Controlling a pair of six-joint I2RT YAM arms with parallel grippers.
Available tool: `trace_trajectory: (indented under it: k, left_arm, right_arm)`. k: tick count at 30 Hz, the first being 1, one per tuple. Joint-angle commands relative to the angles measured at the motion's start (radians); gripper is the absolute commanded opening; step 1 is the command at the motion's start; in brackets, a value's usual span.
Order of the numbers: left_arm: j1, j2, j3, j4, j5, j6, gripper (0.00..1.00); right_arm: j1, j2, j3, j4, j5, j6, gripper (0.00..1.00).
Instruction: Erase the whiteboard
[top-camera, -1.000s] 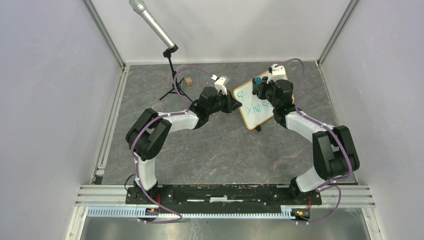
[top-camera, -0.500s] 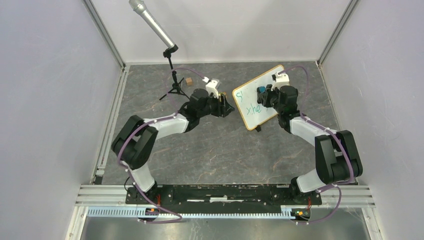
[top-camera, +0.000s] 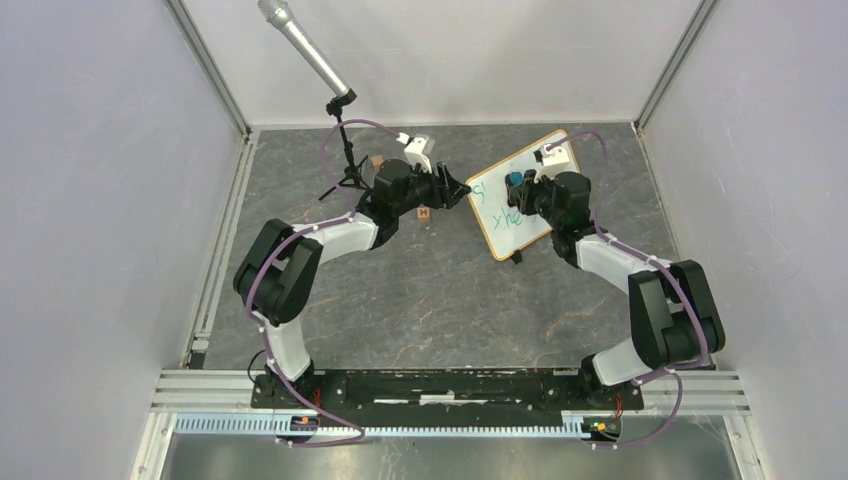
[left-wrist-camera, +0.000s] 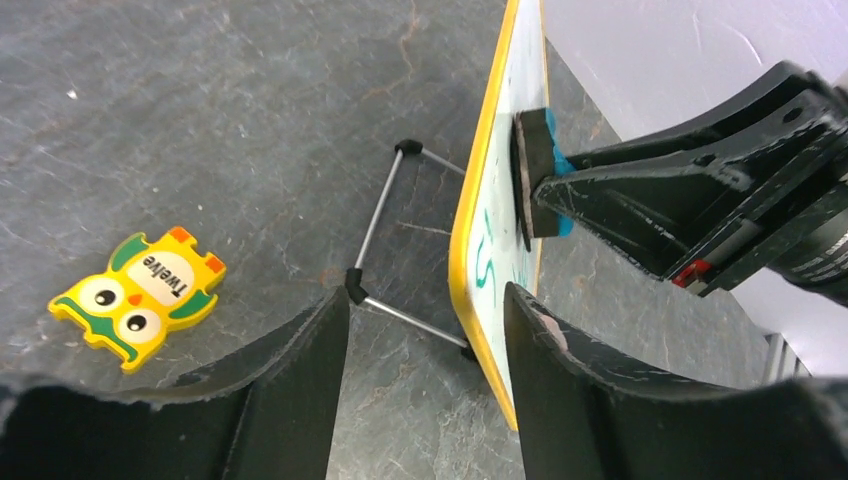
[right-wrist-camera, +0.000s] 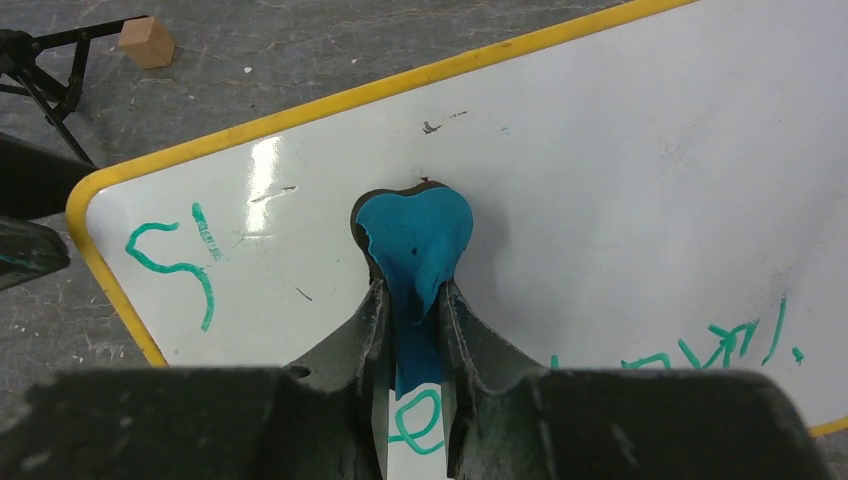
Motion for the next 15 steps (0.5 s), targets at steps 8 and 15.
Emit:
trace_trajectory:
  k: [8,15]
  left_arm:
    - [0.011,0.047,0.045,0.114,0.102,-0.053,0.50]
    - [0.012,0.058,0.050,0.153,0.123,-0.059,0.58]
  right_arm:
    - [0.025,0.017,0.031,0.085,-0.029,-0.024,0.22]
    - [0.036,0.011,0.034,0.084,-0.015,-0.031,0.38]
